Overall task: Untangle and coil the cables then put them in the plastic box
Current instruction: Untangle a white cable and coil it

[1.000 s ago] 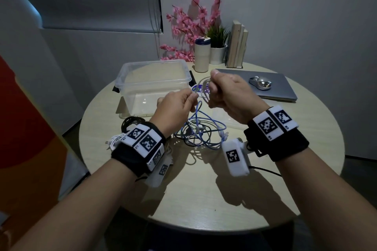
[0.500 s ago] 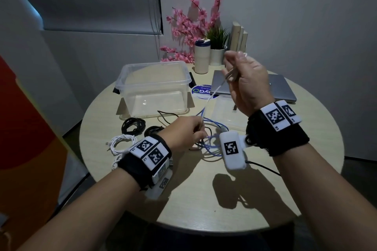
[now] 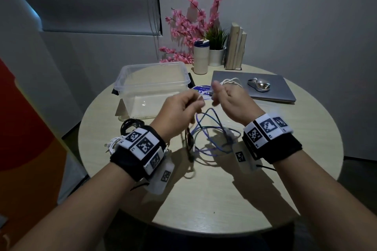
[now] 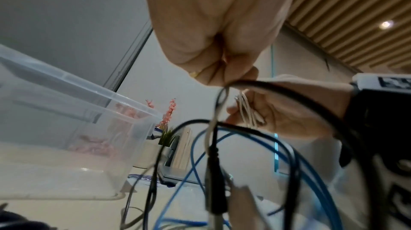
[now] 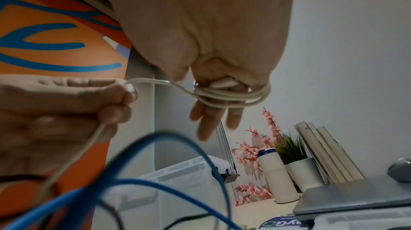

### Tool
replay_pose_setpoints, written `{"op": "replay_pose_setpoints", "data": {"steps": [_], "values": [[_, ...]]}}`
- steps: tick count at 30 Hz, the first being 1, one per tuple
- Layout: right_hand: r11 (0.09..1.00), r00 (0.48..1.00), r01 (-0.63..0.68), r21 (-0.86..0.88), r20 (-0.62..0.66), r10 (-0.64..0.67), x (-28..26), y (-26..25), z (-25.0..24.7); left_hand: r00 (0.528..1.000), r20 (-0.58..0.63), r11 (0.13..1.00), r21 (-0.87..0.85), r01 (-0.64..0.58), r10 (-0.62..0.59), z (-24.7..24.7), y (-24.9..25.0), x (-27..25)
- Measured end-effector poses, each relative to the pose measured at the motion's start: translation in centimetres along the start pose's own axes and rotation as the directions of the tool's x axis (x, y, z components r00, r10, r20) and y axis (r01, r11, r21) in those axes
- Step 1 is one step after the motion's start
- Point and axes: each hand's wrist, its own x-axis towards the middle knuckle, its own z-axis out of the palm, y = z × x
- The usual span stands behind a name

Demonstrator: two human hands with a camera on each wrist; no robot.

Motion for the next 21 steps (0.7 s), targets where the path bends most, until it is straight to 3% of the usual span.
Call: {"op": "replay_pose_setpoints", "data": {"steps": [5, 8, 11, 13, 21], "values": [[1.0, 0.987, -0.021, 0.002, 0.157, 0.02, -0.1, -0.1, 0.4, 0.981, -0.178, 0.968, -0.248, 0.035, -0.081, -0.6, 0.4, 1.3], [0.967, 0.987, -0.046, 0.249, 0.16, 0.006, -0.2, -0.4, 0.2, 0.975, -0.177, 0.964, -0.251, 0.09, -0.137, -0.7, -0.2, 1.6], [0.782, 0.986, -0.059, 0.62, 0.158, -0.05, -0.4, -1.5, -0.4, 0.973, -0.11, 0.955, -0.245, 0.171, -0.202, -0.4, -1.2, 1.3], [0.659, 0.989, -0.065, 0.75, 0.137, -0.059, -0.4, -2.1, -0.6, 0.973, -0.056, 0.95, -0.234, 0.206, -0.224, 0.1, -1.5, 0.9], [0.388, 0.994, -0.104, 0.916, 0.104, 0.021, 0.0, -2.5, -0.9, 0.967, 0.103, 0.971, -0.014, 0.237, -0.234, 1.0, -1.3, 0.5]]}}
